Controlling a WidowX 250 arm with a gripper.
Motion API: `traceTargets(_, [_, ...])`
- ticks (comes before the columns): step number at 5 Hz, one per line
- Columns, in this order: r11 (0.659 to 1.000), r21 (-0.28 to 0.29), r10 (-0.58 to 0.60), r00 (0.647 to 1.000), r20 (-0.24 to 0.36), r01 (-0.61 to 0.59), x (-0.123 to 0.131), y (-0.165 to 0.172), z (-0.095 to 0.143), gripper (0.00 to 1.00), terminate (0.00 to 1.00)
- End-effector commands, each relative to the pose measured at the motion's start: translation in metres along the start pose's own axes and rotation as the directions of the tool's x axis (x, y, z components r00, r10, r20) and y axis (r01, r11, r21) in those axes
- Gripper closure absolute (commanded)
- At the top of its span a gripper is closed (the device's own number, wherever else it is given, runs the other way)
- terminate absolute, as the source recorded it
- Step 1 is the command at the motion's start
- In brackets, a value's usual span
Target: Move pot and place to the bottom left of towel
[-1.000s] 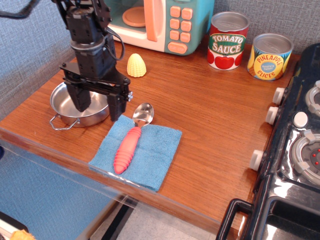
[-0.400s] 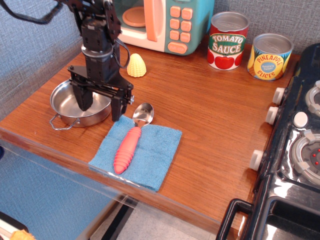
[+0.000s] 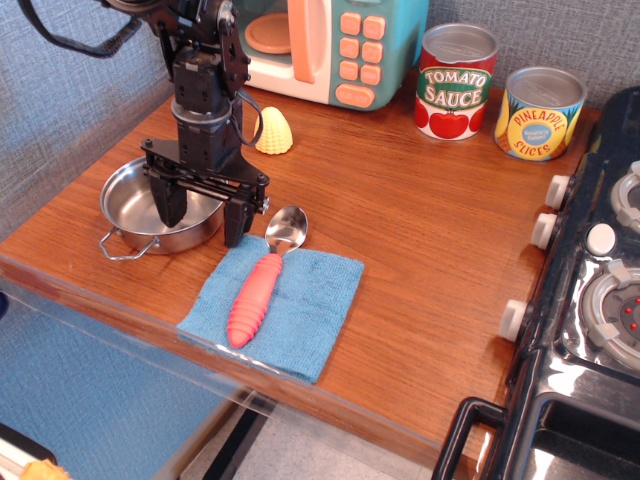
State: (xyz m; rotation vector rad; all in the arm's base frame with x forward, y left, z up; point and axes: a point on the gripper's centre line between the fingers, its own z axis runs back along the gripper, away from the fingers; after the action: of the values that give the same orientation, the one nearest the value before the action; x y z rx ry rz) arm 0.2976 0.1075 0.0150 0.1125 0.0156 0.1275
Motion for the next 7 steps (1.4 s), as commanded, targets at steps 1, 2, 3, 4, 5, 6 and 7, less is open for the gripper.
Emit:
traceTargets(1, [1.0,0.004,0.003,1.0,0.029,-0.003,0.005,0.004,0.009,0.0,0.0])
traceTargets(2, [1.0,-0.007,0.011,0.999,0.03,-0.01,0.004,0.006,0.007,1.0,0.0])
traceTargets(3, [1.0,-0.01,0.015,0.999,0.034,-0.014,0.002,0.008,0.009,1.0,0.0])
traceTargets(4, [1.0,-0.019,0.019,0.999,0.039,-0.018,0.0,0.011,0.012,1.0,0.0])
traceTargets(5, [0.999,-0.024,0.029,0.996,0.079,-0.027,-0.002,0.013,0.027,1.0,0.0])
traceTargets(6, [0.997,0.046,0.062,0.987,0.149,-0.069,-0.005,0.007,0.061,1.0,0.0])
traceTargets(7, [0.998,0.017,0.063,0.976,0.207,-0.068,-0.001,-0.013,0.093,1.0,0.0])
